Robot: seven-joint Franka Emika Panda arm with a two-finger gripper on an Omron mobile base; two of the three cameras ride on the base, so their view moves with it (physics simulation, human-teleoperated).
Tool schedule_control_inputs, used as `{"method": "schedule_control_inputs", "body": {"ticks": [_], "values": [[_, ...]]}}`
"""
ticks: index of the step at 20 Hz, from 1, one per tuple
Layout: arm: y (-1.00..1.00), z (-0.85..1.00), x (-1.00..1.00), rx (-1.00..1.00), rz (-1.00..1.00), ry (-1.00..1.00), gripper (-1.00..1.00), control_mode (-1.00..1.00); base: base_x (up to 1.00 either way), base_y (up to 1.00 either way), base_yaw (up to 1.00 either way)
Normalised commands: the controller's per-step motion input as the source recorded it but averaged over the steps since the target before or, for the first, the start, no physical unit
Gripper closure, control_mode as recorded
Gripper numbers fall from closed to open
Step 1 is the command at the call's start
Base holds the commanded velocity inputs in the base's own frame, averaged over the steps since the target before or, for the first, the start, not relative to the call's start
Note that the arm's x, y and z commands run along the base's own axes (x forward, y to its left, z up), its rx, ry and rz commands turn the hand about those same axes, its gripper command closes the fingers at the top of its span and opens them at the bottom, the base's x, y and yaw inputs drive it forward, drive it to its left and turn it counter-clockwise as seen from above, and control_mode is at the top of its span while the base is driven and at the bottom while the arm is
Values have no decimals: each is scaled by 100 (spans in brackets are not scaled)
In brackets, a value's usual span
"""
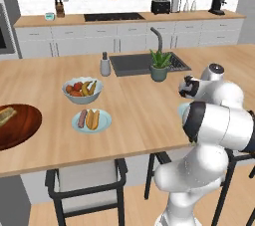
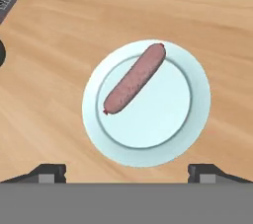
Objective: Place one bun and one sausage from the bowl on each plate.
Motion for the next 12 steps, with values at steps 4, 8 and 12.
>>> {"method": "schedule_control_inputs", "body": {"ticks": [4,8,12], "values": [[100,75,-82,-28,52,9,-100,-100,0,0,0],[100,36,-74,-19,48,5,-100,-100,0,0,0],[78,36,-43,-9,35,12,-100,-100,0,0,0]]}}
